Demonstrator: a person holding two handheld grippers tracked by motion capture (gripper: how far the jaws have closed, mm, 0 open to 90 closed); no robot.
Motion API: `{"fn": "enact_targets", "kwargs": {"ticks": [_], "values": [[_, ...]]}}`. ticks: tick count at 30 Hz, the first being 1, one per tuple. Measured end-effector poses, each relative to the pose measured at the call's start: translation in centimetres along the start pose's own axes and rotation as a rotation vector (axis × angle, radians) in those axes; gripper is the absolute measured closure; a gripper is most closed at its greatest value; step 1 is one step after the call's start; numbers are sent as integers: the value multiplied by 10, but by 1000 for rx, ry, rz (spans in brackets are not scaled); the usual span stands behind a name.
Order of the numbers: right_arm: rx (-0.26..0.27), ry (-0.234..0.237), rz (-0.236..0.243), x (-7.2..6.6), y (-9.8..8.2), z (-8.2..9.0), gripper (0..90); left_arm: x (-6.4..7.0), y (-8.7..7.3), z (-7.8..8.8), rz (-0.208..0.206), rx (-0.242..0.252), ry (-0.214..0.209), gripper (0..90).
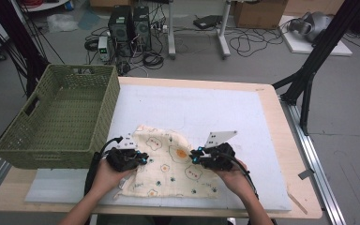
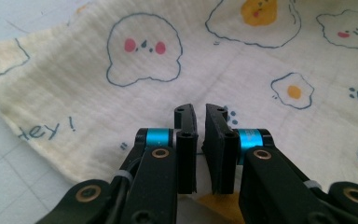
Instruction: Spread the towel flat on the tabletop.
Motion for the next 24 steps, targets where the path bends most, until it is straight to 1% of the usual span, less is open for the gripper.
{"fn": "enact_targets", "kwargs": {"ticks": [4,7,8,9,10,13,14,16,17,19,24], "values": [[20,-29,-19,18,6,8,803,-1,0,0,3,0,3,823],[20,-45,-50,30,8,9,786,-1,0,0,3,-1,2,822],[15,-46,-65,34,8,7,768,-1,0,-1,2,-1,3,822],[11,-35,-92,39,6,5,742,-1,0,0,1,-2,3,822],[12,-27,-107,41,5,3,736,0,0,-1,1,-1,2,822],[10,-20,-139,49,3,-2,747,-1,0,-1,0,-2,3,822],[6,-18,-148,50,3,-4,760,-1,0,-1,0,-2,4,822],[-14,-16,-153,50,1,-9,767,-1,0,-1,0,0,3,822],[-26,-9,-144,48,1,-12,770,-1,0,-1,3,1,2,822],[-37,5,-119,40,2,-17,778,-2,-1,0,3,1,3,823],[-71,49,-83,20,1,-27,783,-2,-1,0,6,7,4,821]]}}
Point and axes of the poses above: each handheld gripper's, and its own axes: z roughly backward along the jaws, y roughly out of its top, x roughly to its right, the point moved 10 cm from there along -z, roughly forward along the jaws, and after that the axes turned 7 degrees about -x, right-handed, at the moved point
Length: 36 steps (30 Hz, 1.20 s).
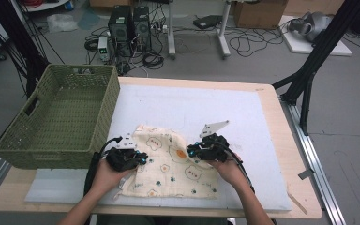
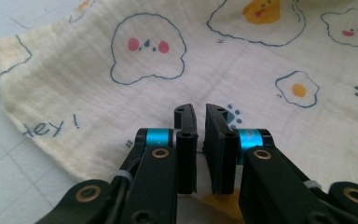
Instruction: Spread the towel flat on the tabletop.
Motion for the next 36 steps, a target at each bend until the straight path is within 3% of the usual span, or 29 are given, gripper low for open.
{"fn": "enact_targets", "kwargs": {"ticks": [2,5,9,13,17,20,23,30,32,33,34,36], "values": [[-32,16,22,-8,-3,-5,783,0,0,0,0,-2,1,819],[-71,-6,46,-10,-7,-10,774,0,0,-1,2,-2,1,817],[-83,-54,-2,5,-11,-12,766,-1,-1,-1,-1,-5,1,818],[-104,-66,-21,10,-15,-18,759,-1,-1,-1,0,-5,2,817],[-76,-60,-42,12,-13,-16,761,-1,-2,0,-8,-11,2,824],[-21,-93,-64,20,-8,-5,771,-1,-2,-1,-5,-8,0,824],[-22,-107,-89,28,-10,-2,771,-1,-1,-1,-4,-8,3,824],[-90,-118,-58,26,-15,-19,744,-1,-1,-1,-4,-7,6,821],[-90,-113,-62,26,-15,-20,779,-1,-1,-1,-7,-9,6,821],[-89,-103,-73,26,-15,-20,841,-1,-1,-1,-4,-9,6,821],[-90,-94,-66,25,-15,-19,870,-1,-1,-1,-5,-9,7,822],[-106,-121,-33,24,-14,-19,886,-1,-2,-1,-4,-9,6,822]]}}
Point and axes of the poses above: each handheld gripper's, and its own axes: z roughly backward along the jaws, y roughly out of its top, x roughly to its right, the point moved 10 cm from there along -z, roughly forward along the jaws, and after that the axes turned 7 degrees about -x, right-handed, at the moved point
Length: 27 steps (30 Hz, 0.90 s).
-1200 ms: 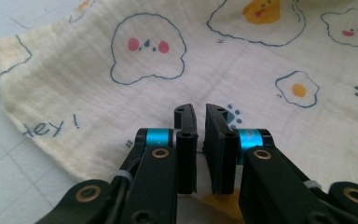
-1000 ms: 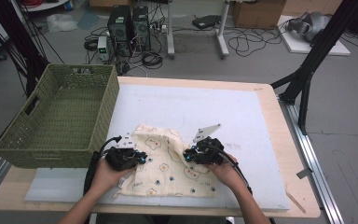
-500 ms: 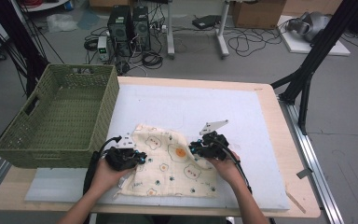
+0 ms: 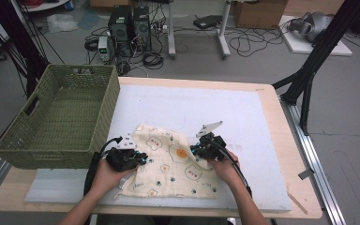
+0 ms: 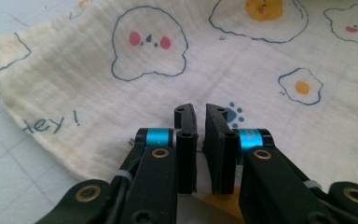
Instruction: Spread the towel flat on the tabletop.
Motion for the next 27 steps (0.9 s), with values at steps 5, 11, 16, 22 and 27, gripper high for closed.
{"fn": "enact_targets", "kwargs": {"ticks": [5,11,16,22,27], "values": [[25,-85,-15,22,0,22,889,-2,2,1,1,6,15,832],[153,-228,-140,73,9,73,830,-13,18,9,34,87,80,800],[105,-189,-104,60,3,67,731,-21,15,10,61,78,116,725],[94,-96,-82,40,-7,40,616,-32,12,4,92,59,170,676],[35,-78,-114,41,-20,20,670,-37,8,-5,109,25,203,674]]}}
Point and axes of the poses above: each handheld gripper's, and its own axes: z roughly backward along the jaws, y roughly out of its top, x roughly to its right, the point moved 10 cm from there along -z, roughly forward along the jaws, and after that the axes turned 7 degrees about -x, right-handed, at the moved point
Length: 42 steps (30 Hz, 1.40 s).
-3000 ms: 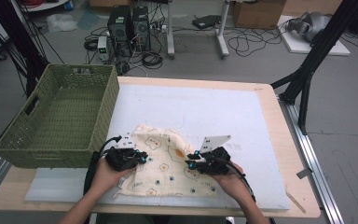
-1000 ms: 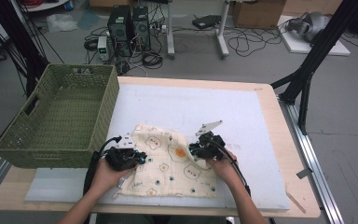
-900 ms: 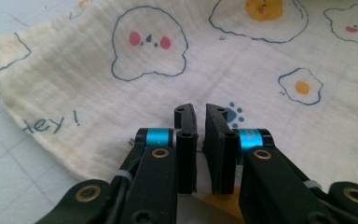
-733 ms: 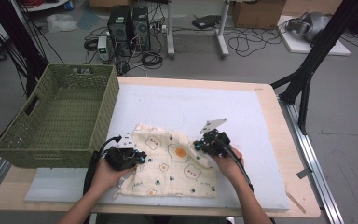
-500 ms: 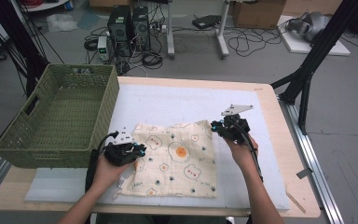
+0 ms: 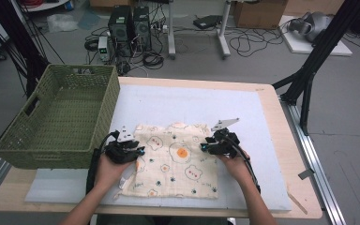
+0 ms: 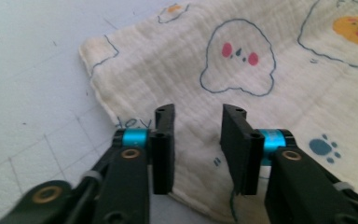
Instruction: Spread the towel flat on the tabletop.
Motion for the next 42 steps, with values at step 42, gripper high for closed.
{"fn": "enact_targets", "kwargs": {"ticks": [42], "values": [[83,186,152,-73,-67,48,564,38,-22,41,-154,28,-129,682]]}}
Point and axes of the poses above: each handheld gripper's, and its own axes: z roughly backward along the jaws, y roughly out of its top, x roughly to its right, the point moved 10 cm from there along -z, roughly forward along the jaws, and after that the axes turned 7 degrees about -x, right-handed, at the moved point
